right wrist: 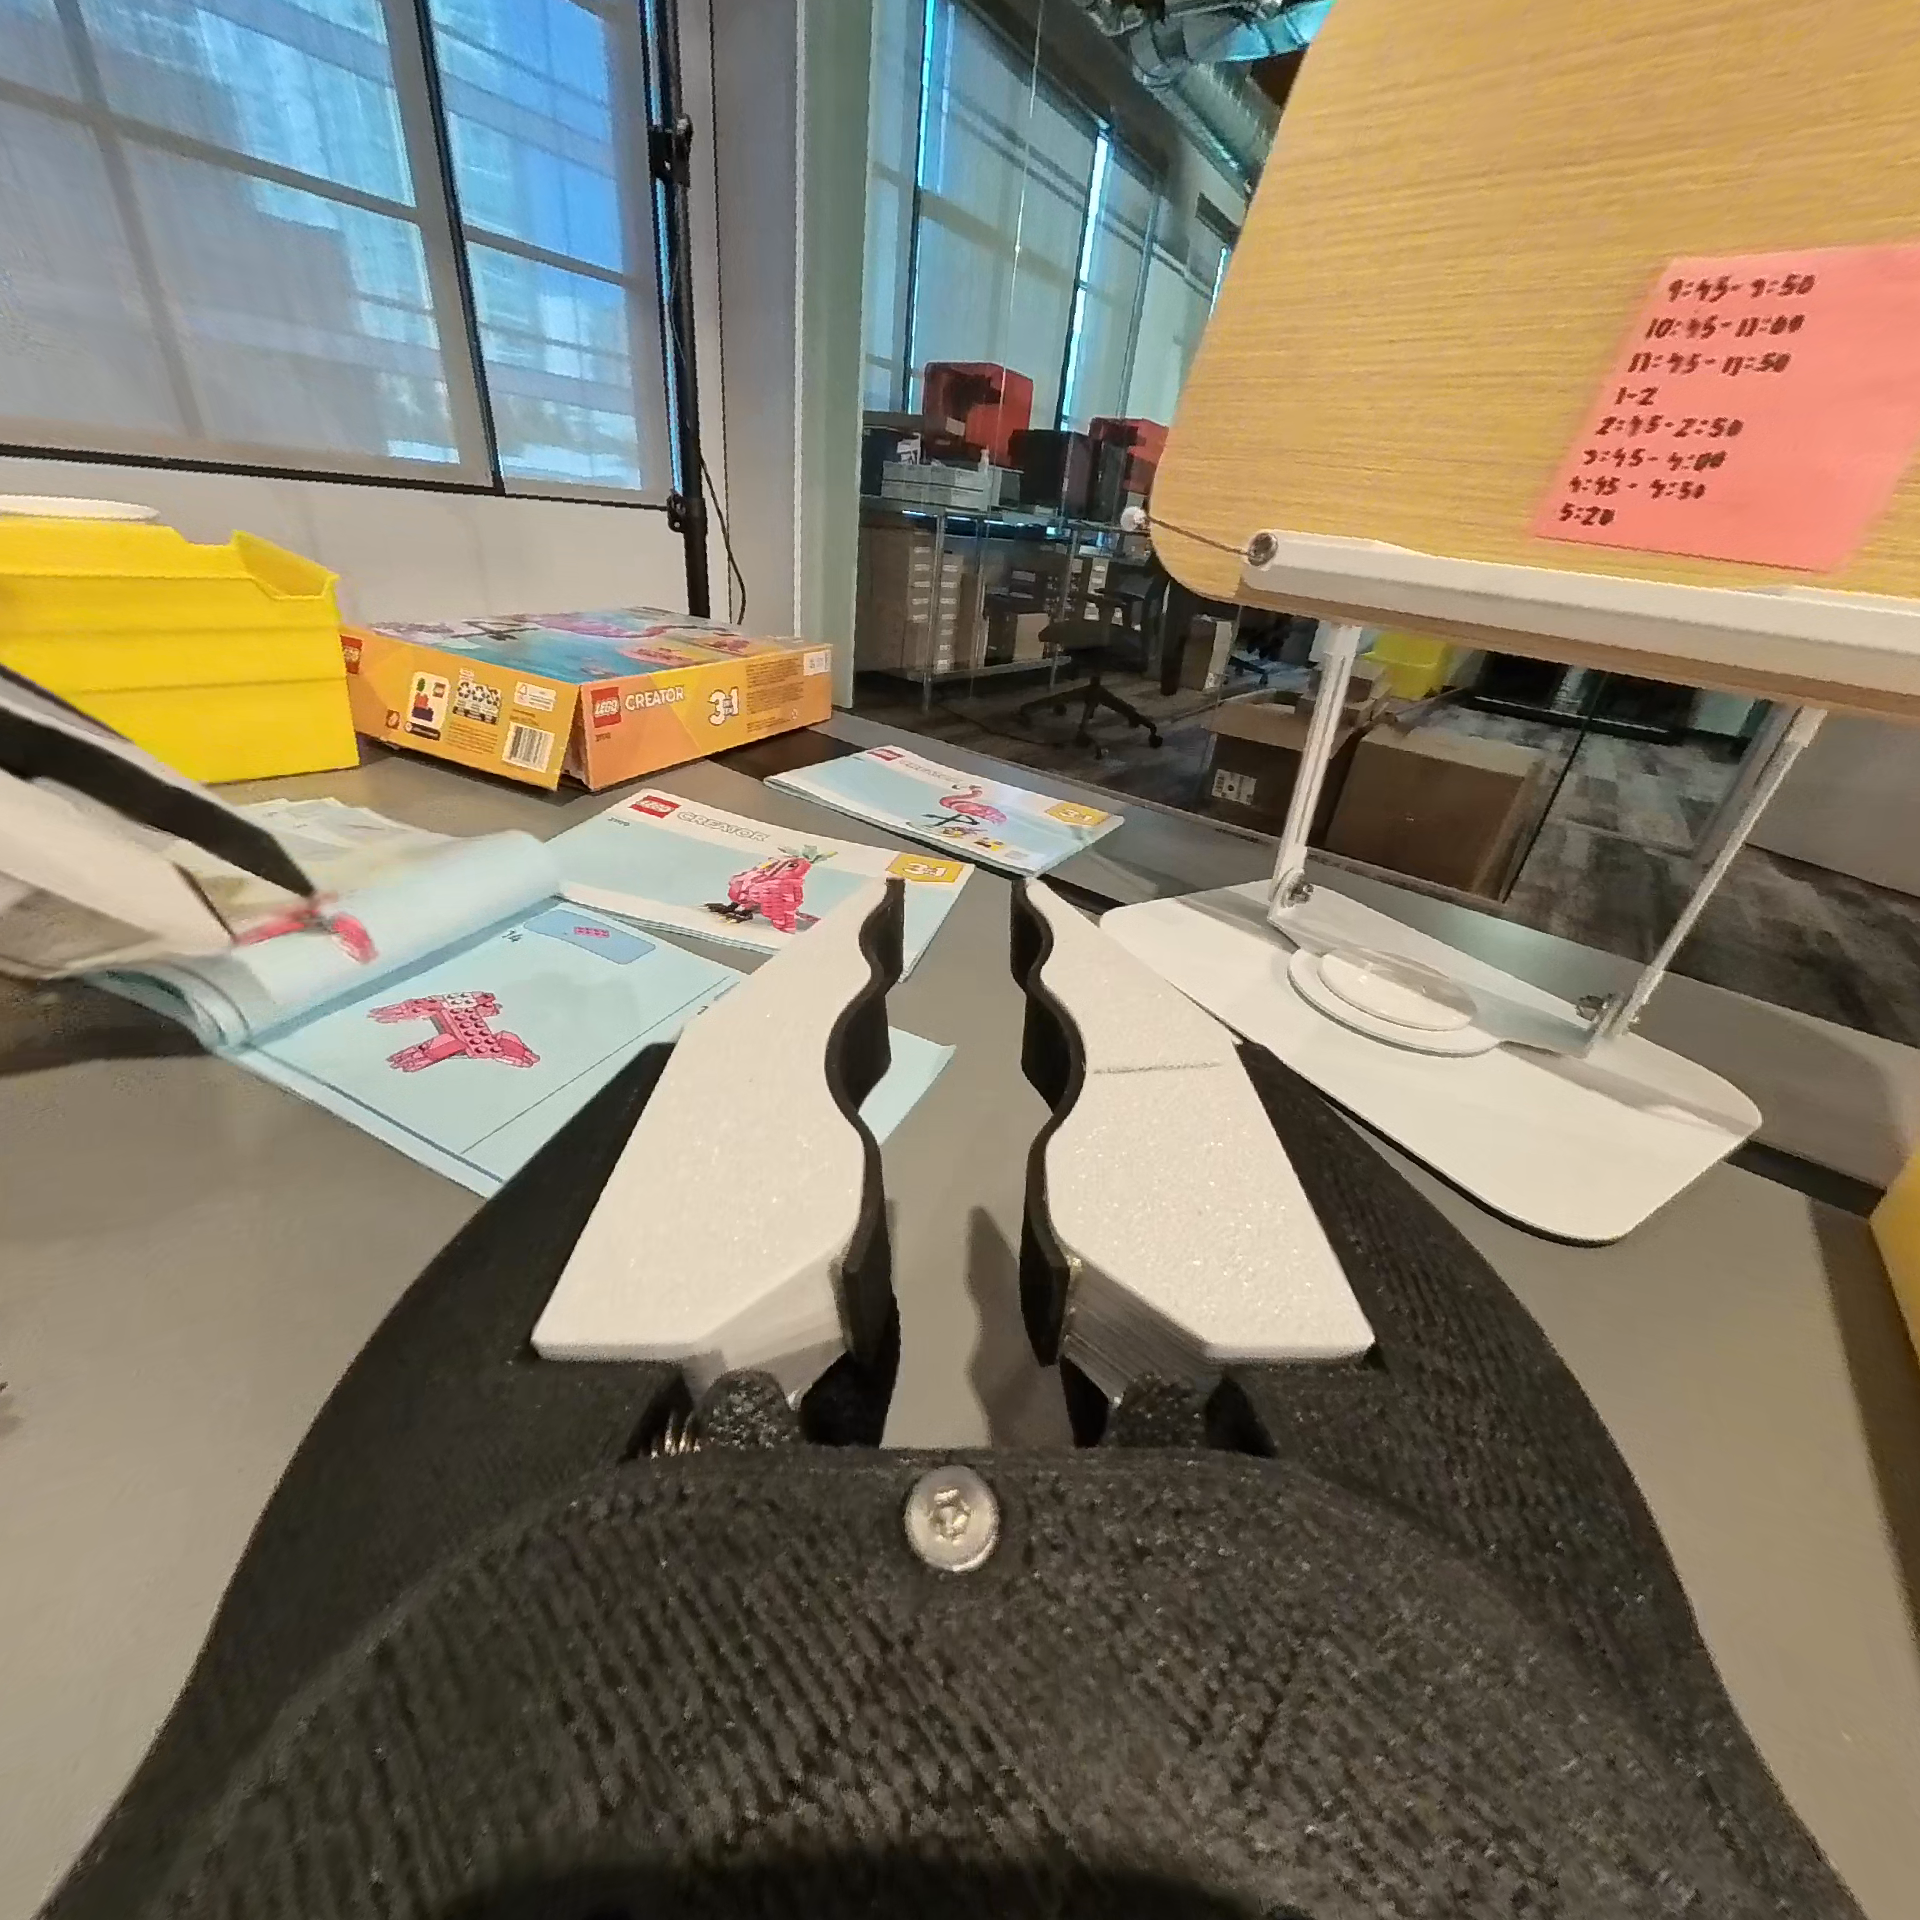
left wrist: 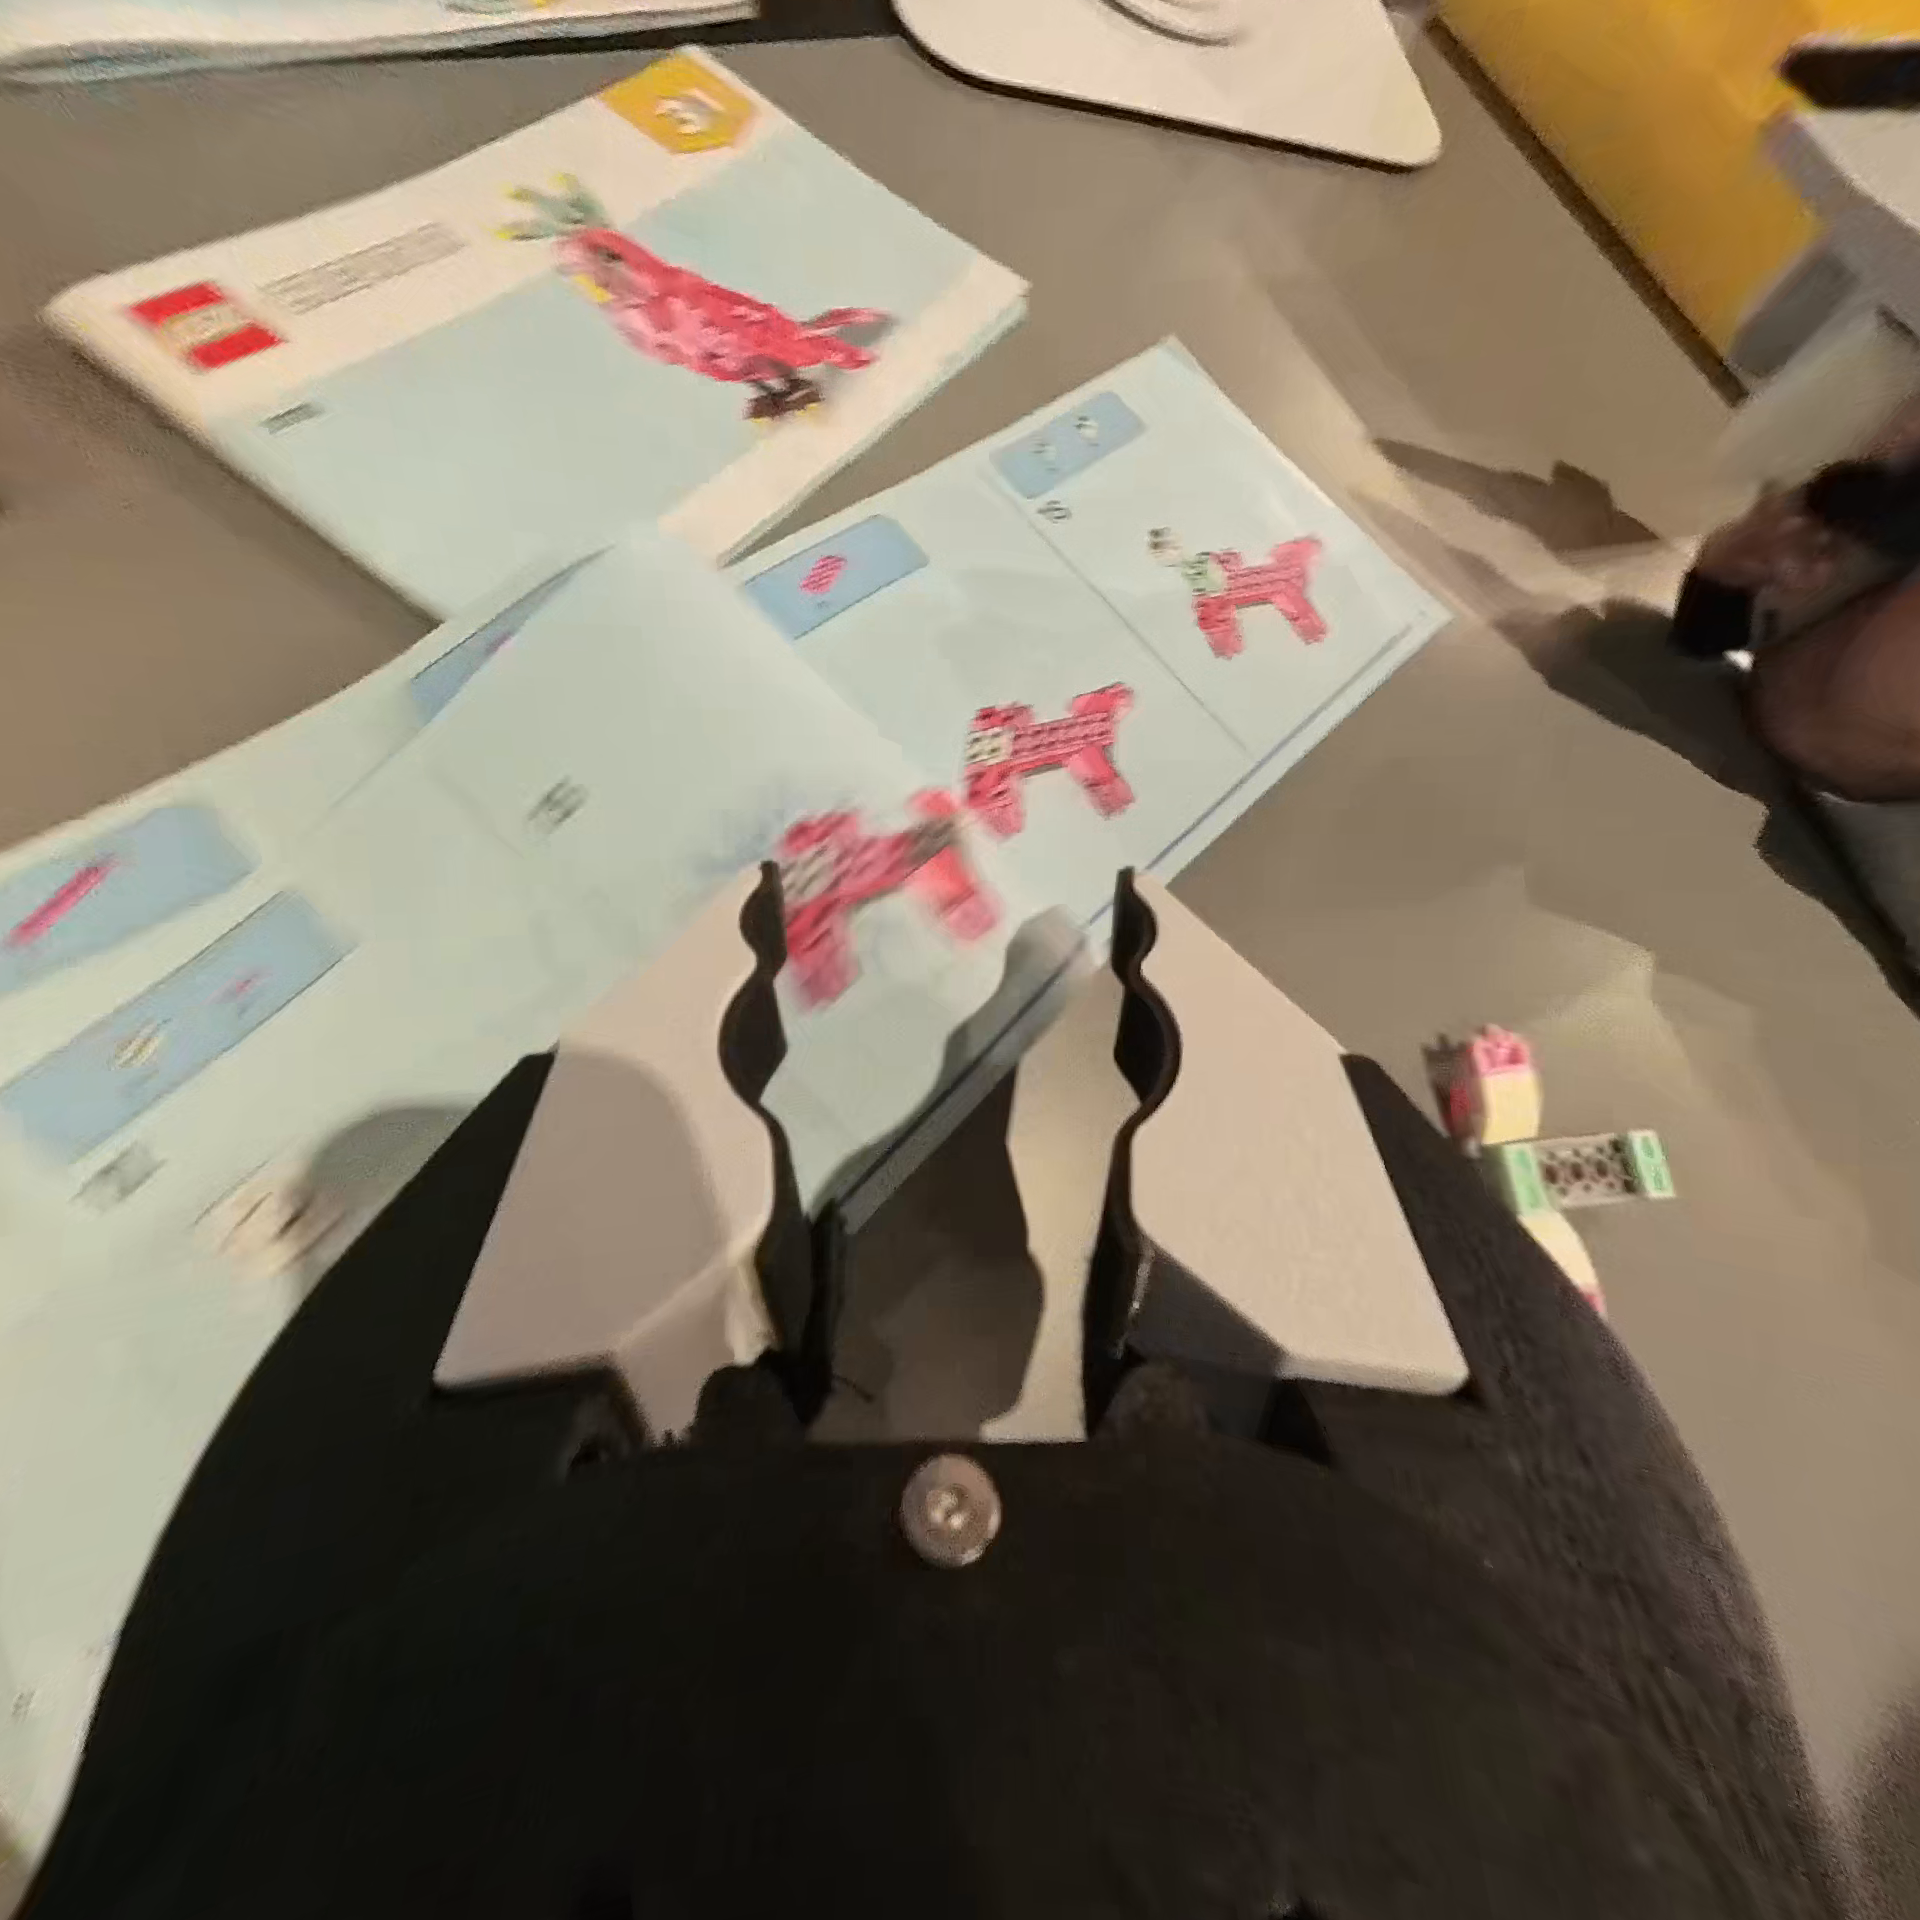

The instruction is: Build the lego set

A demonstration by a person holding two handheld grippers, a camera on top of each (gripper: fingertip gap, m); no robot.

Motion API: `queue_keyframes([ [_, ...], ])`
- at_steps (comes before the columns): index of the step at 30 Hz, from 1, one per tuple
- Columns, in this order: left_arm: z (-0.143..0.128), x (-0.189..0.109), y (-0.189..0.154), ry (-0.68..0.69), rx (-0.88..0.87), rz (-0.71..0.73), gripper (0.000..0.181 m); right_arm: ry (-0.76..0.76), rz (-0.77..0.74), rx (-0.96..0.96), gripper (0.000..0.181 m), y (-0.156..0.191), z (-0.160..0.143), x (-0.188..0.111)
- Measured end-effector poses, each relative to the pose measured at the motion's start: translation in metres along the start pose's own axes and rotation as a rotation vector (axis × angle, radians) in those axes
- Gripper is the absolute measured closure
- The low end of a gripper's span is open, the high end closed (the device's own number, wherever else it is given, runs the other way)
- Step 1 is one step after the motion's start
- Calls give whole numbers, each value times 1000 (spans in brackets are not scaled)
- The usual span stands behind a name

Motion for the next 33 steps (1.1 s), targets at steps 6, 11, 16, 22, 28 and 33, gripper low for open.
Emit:
queue_keyframes([
  [6,-22,-34,33,-9,-107,121,117,4,-4,-3,162,0,0,0],
  [11,-17,-88,44,-238,-110,228,120,8,-16,-23,163,-1,0,0],
  [16,18,-150,58,-658,-24,343,130,38,3,-63,163,7,-2,3],
  [22,59,-132,58,-848,316,324,136,240,326,114,165,77,-8,34],
  [28,47,-125,73,-876,427,370,140,491,563,228,173,133,-27,86],
  [33,47,-145,74,-931,465,409,144,650,652,196,174,163,-50,116],
])
Point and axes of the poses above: each gripper's, where its closed fingertips meet, x out along the fingers, z out of its top, y = z × x across the jaws, the point moved 6 cm from there along -x, back along the fingers, and after that the axes turned 11 degrees about -y, right-handed, at the moved point
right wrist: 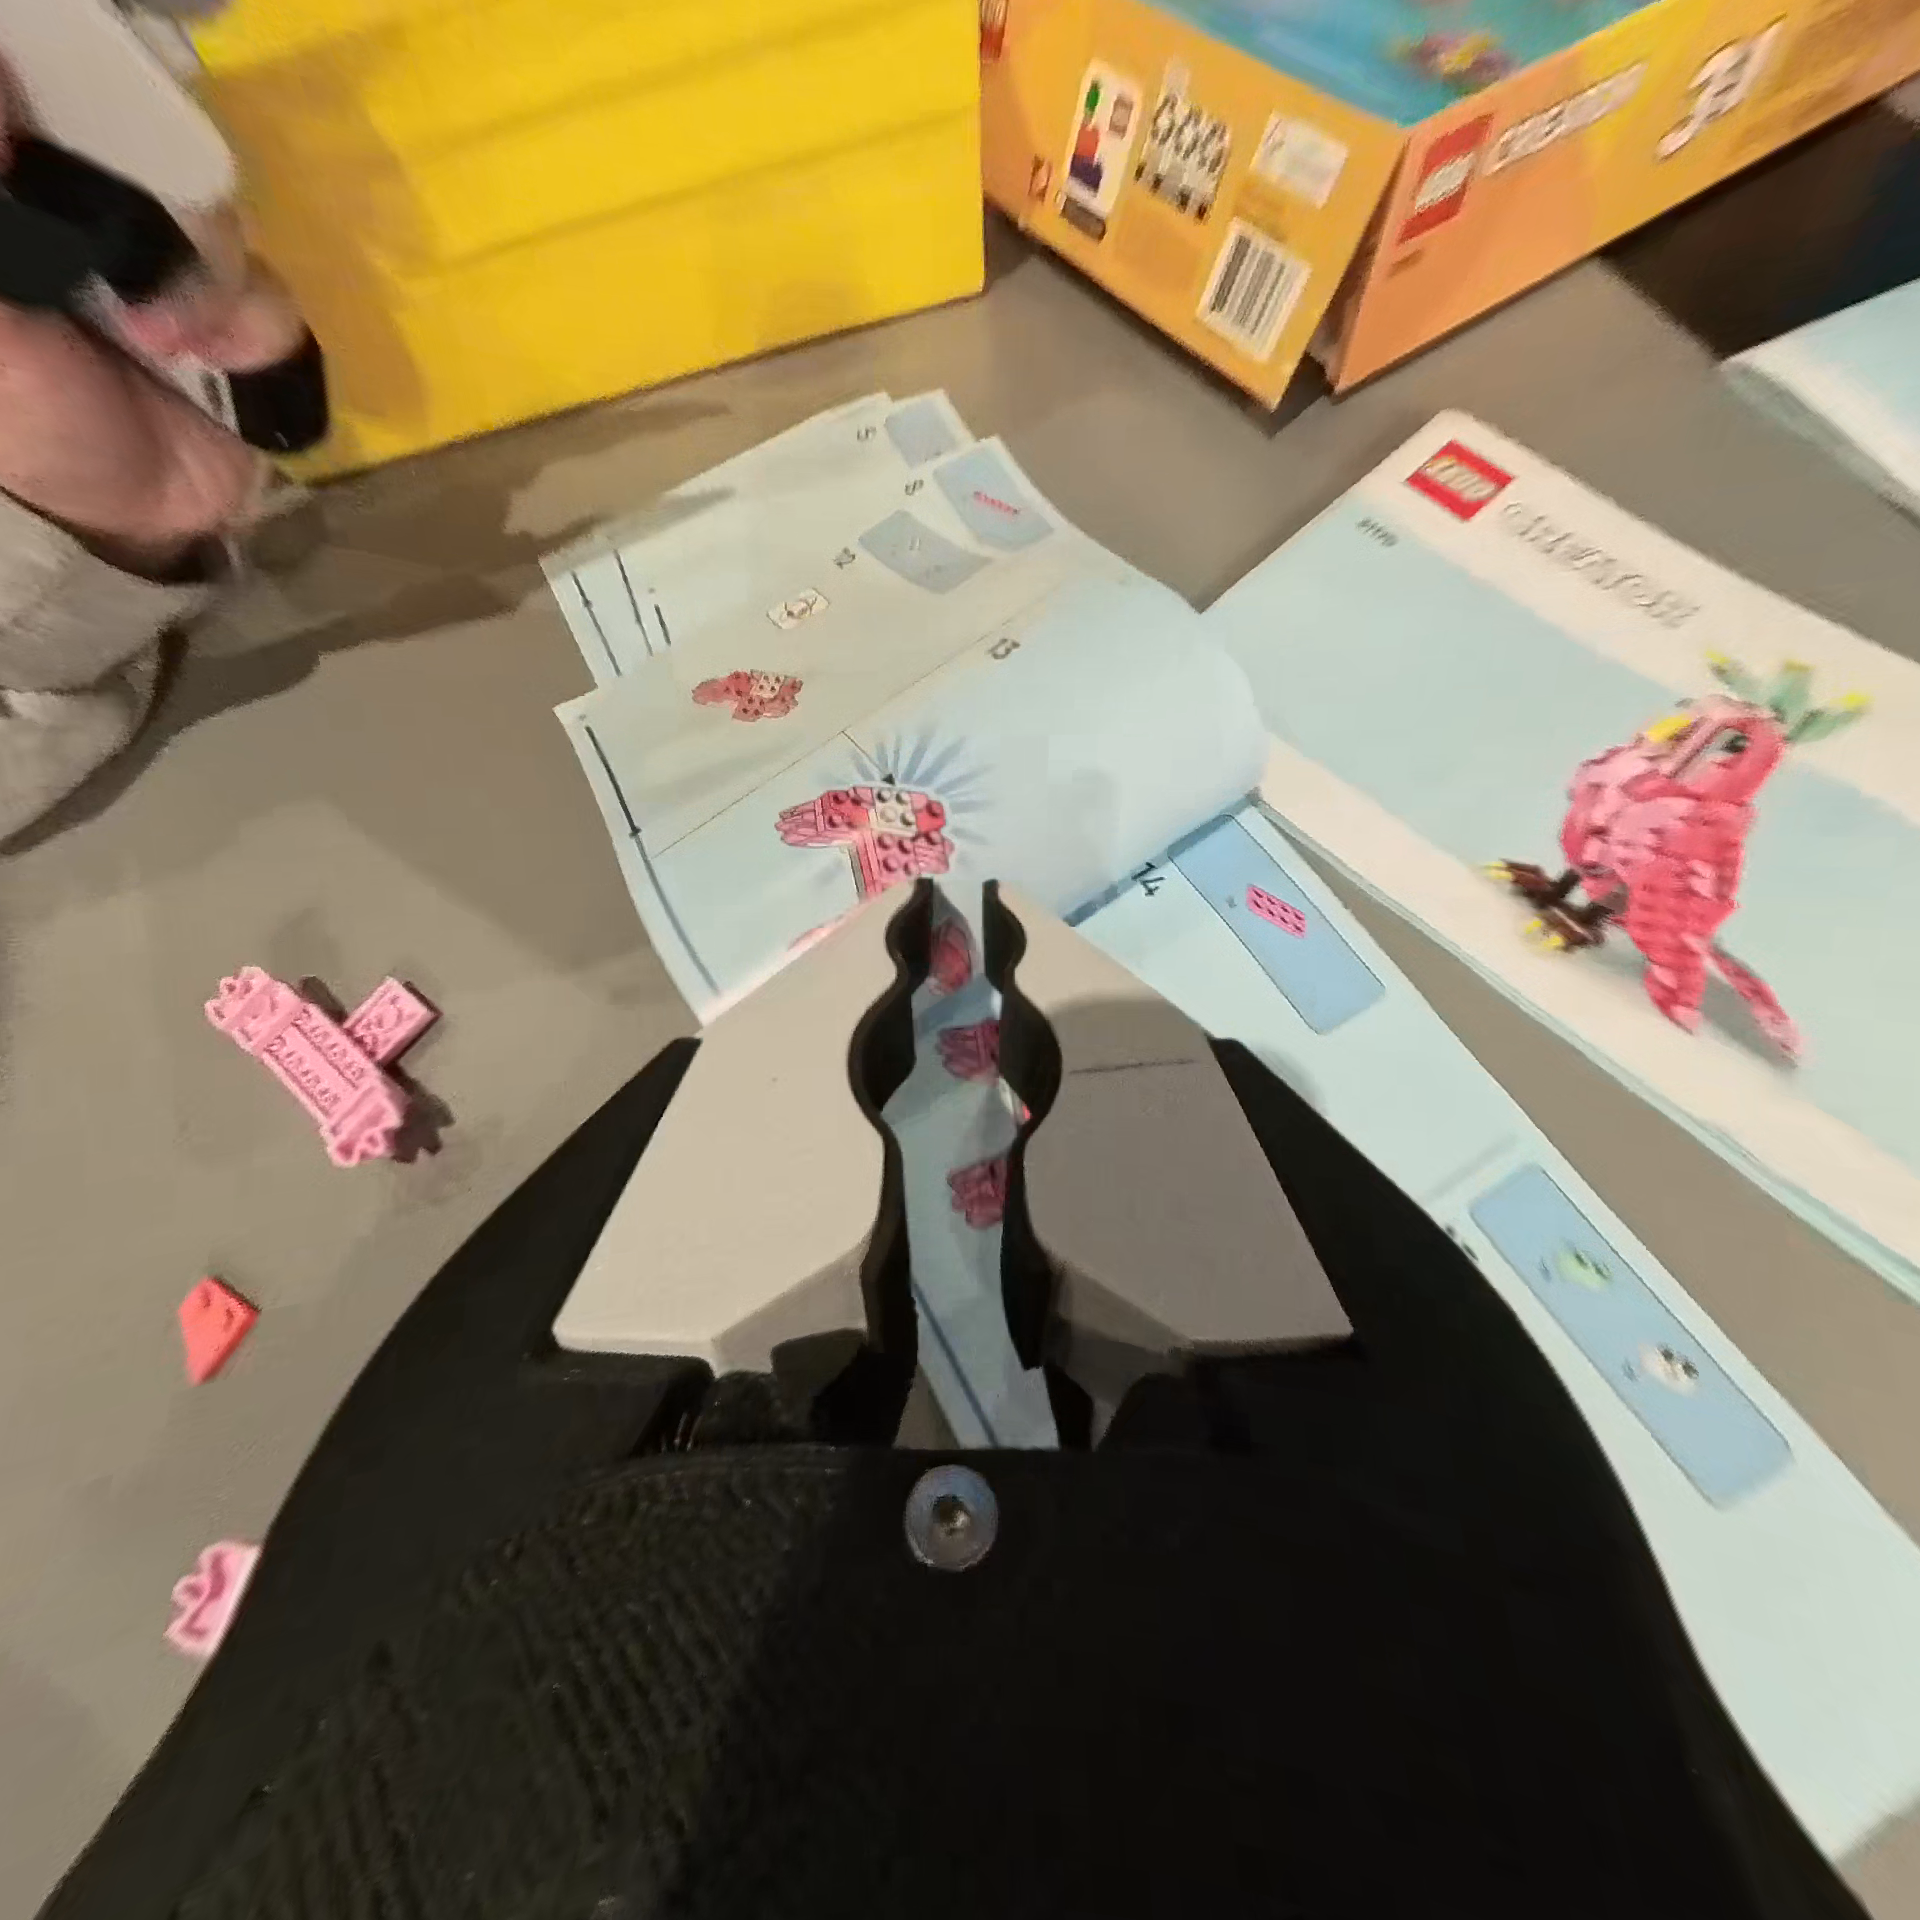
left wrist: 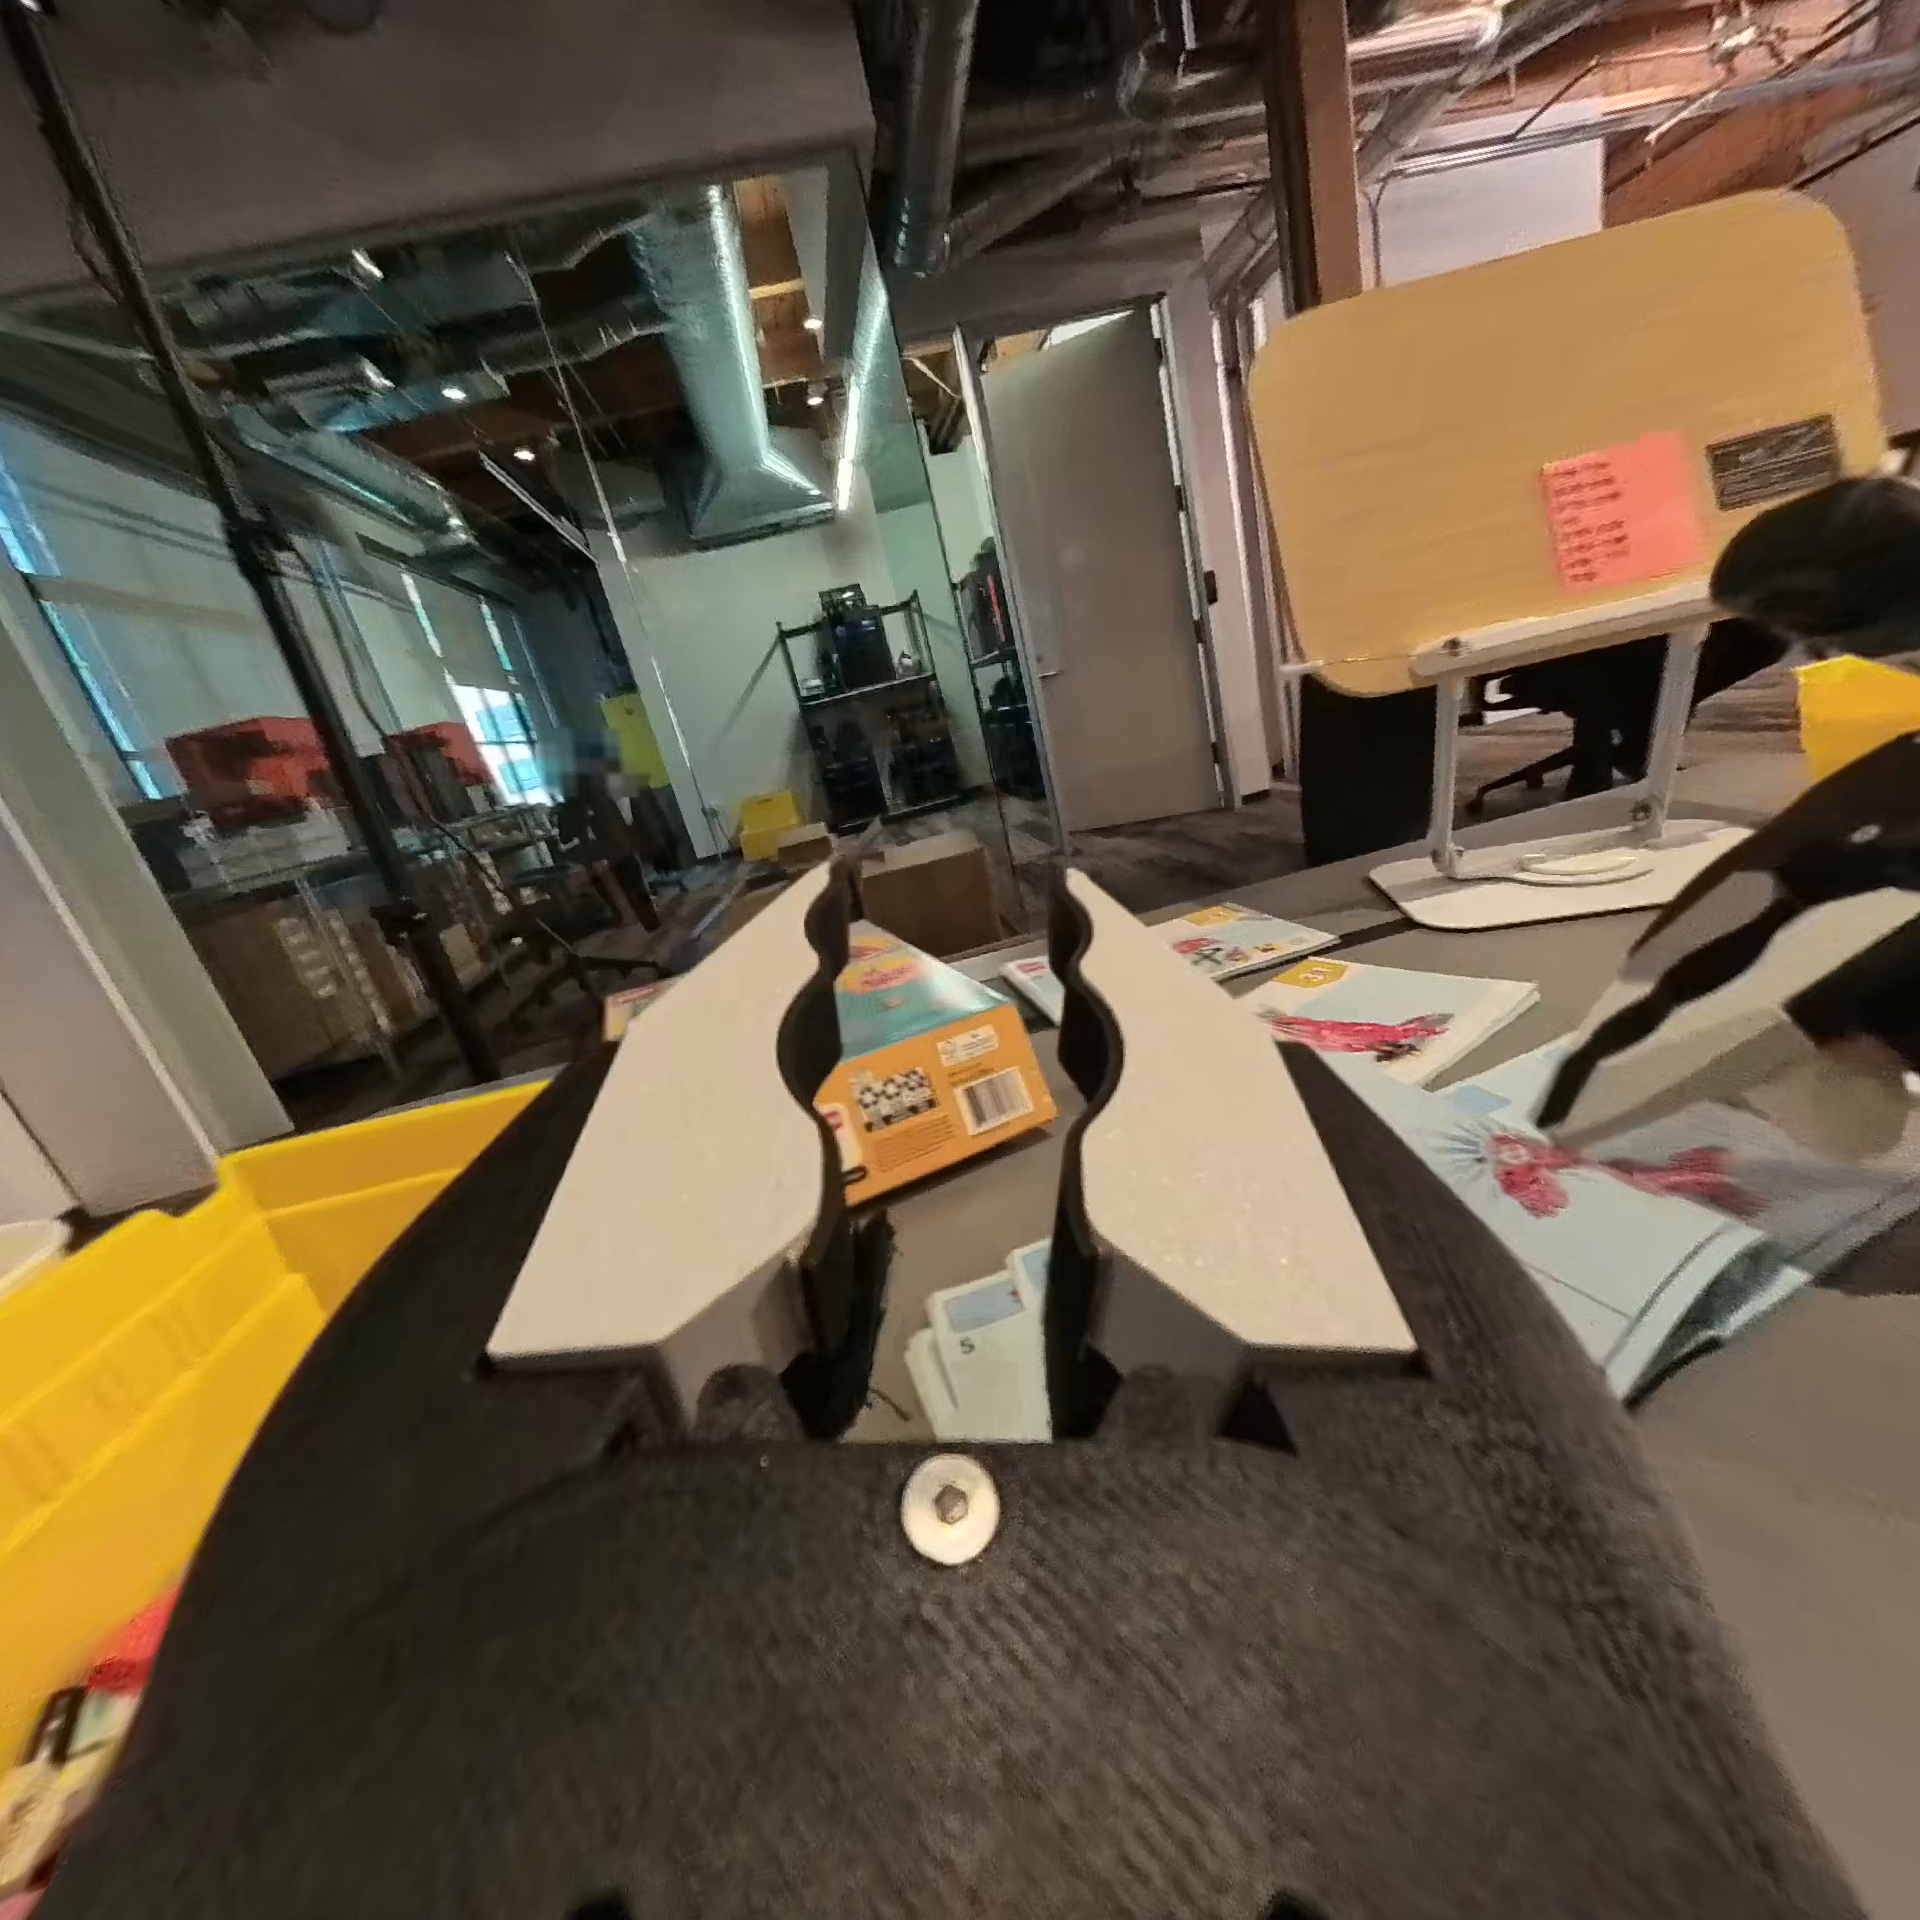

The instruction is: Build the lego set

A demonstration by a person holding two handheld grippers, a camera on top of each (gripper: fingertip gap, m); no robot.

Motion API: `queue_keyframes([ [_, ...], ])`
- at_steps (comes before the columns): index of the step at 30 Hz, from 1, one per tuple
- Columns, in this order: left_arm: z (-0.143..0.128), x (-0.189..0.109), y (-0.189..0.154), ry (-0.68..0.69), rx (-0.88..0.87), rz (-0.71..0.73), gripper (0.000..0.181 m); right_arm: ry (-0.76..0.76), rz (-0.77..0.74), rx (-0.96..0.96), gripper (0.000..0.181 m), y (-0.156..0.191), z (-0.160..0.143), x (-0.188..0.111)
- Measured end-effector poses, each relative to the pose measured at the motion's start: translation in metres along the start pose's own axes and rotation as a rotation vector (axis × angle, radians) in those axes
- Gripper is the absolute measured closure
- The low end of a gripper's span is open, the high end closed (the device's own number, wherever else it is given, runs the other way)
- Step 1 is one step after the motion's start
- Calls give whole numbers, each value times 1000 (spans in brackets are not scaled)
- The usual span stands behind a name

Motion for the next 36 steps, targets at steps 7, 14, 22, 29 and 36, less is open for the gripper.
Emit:
queue_keyframes([
  [7,-2,-1,4,1,-25,23,145,106,39,-99,160,18,1,25],
  [14,-10,3,-9,37,-63,-28,145,107,36,-610,133,66,8,6],
  [22,-19,5,-26,90,-61,-98,145,178,-223,-758,166,61,-4,-8],
  [29,-49,9,-60,310,-144,-275,145,16,-483,-304,175,31,-20,-51],
  [36,-62,7,-81,403,-66,-365,145,-133,-519,278,162,9,-48,-83],
])
Point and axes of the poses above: each gripper's, where its closed fingertips meet, x out along the fingers, z out of its top, y = z × x across the jaws, the point moved 6 cm from there along -x, back along the fingers, and after that the axes turned 11 degrees about -y, right-handed, at the moved point
